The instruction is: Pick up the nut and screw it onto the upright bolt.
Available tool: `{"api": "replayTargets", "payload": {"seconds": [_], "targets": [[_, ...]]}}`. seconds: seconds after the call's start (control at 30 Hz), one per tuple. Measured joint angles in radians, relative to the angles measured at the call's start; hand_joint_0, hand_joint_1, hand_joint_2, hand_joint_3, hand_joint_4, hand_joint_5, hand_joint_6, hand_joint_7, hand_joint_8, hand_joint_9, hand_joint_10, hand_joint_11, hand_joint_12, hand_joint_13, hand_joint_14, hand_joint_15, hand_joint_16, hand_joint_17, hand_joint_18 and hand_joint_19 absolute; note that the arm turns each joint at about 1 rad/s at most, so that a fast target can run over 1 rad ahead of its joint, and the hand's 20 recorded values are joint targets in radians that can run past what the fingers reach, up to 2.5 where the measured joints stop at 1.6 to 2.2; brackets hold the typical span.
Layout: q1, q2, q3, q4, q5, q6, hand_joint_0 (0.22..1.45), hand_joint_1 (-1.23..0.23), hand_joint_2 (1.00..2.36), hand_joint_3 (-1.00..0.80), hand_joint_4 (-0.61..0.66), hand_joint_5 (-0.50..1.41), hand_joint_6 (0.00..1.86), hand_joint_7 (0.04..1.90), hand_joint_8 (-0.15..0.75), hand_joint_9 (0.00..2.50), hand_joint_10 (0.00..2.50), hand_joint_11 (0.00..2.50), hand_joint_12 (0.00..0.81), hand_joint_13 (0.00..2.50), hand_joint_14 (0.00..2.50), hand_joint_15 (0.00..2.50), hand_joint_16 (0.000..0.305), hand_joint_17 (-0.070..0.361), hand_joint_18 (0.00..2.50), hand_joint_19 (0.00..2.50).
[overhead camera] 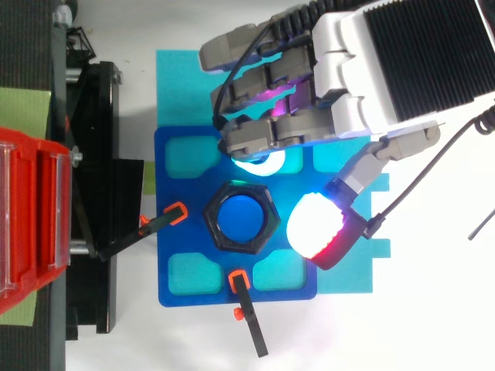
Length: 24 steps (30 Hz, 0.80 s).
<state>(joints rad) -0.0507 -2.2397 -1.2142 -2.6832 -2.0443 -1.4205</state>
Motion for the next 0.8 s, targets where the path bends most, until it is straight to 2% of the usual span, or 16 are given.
{"api": "replayTargets", "payload": {"seconds": [0.1,0.37,0.63,0.8], "targets": [[0.000,0.000,0.013,-0.003,-0.002,0.001,0.52,-0.21,1.00,-0.50,0.26,-0.05,0.50,0.95,0.232,1.04,0.00,0.00,0.237,0.64,0.00,0.00,0.021,0.047,0.27,0.00],[0.003,0.000,0.035,-0.002,-0.009,0.002,0.50,-0.19,1.00,-0.50,0.20,-0.10,0.50,0.70,0.207,0.83,0.00,0.00,0.259,0.47,0.00,0.00,0.027,0.062,0.11,0.00],[0.018,0.000,0.036,0.013,-0.003,0.007,0.49,-0.16,1.00,-0.50,0.19,-0.11,0.50,0.65,0.197,0.68,0.00,0.00,0.282,0.34,0.00,0.00,0.030,0.069,0.00,0.00],[0.038,-0.001,0.036,0.012,0.012,0.008,0.48,-0.11,1.00,-0.50,0.16,-0.12,0.50,0.63,0.172,0.42,0.00,0.00,0.316,0.05,0.00,0.00,0.037,0.083,0.00,0.00]]}}
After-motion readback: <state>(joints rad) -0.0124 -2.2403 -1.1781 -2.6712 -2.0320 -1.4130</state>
